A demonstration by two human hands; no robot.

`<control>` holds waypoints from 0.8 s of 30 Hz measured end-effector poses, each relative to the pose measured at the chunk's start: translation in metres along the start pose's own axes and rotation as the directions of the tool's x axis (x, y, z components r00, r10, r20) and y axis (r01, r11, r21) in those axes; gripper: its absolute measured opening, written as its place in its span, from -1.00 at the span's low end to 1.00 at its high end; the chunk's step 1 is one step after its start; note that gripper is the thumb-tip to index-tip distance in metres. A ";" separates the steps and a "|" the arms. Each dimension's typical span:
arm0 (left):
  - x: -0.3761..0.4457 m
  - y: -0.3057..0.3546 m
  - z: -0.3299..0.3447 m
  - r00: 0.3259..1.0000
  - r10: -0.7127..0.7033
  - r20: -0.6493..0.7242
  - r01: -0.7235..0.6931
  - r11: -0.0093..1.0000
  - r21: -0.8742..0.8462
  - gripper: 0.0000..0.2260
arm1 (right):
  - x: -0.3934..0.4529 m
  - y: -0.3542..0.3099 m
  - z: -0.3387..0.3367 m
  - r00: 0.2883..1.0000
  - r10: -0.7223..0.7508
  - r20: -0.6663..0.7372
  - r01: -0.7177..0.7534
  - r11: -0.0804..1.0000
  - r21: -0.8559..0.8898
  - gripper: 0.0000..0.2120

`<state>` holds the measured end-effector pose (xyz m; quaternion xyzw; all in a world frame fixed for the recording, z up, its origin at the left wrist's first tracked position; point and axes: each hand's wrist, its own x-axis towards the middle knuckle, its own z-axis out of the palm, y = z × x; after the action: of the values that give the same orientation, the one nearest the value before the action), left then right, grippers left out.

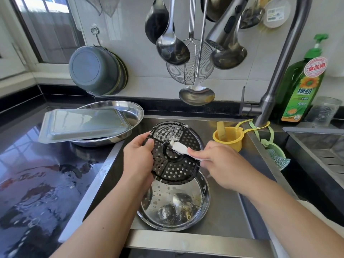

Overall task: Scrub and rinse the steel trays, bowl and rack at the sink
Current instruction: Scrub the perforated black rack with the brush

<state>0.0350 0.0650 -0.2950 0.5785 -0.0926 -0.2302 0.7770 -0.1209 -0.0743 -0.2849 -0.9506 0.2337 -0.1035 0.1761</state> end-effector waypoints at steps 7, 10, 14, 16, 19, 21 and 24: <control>-0.006 -0.010 0.009 0.999 -0.026 0.038 0.025 0.998 0.049 -0.73 | -0.005 -0.012 0.005 0.999 -0.001 -0.043 -0.003 0.995 -0.096 -0.45; -0.001 -0.004 0.004 1.000 0.012 -0.002 -0.012 0.999 0.043 -0.73 | -0.004 -0.008 0.004 0.999 -0.003 -0.034 0.000 0.995 -0.098 -0.48; 0.000 -0.004 0.000 0.992 0.124 0.008 -0.124 0.983 0.136 -0.72 | -0.004 0.002 -0.001 0.999 0.050 0.010 -0.049 0.995 -0.087 -0.53; -0.003 -0.008 0.004 0.991 0.121 0.063 -0.129 0.978 0.163 -0.68 | -0.005 -0.002 0.001 1.000 0.015 -0.012 -0.016 0.998 -0.059 -0.54; -0.003 -0.008 0.006 0.993 0.089 0.077 -0.097 0.990 0.103 -0.68 | -0.004 -0.011 0.005 0.996 -0.030 -0.082 0.027 0.999 -0.032 -0.53; 0.002 -0.006 0.002 0.996 0.091 0.017 -0.092 0.993 0.080 -0.69 | -0.003 -0.009 0.005 0.997 -0.012 -0.075 0.009 0.999 -0.046 -0.52; 0.005 -0.005 -0.001 0.997 0.079 -0.017 -0.078 0.995 0.062 -0.71 | -0.005 -0.001 0.000 0.998 0.052 -0.025 -0.052 0.998 -0.029 -0.54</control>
<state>0.0379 0.0621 -0.3006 0.6003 -0.1146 -0.1909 0.7682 -0.1242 -0.0711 -0.2849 -0.9454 0.2620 -0.1067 0.1619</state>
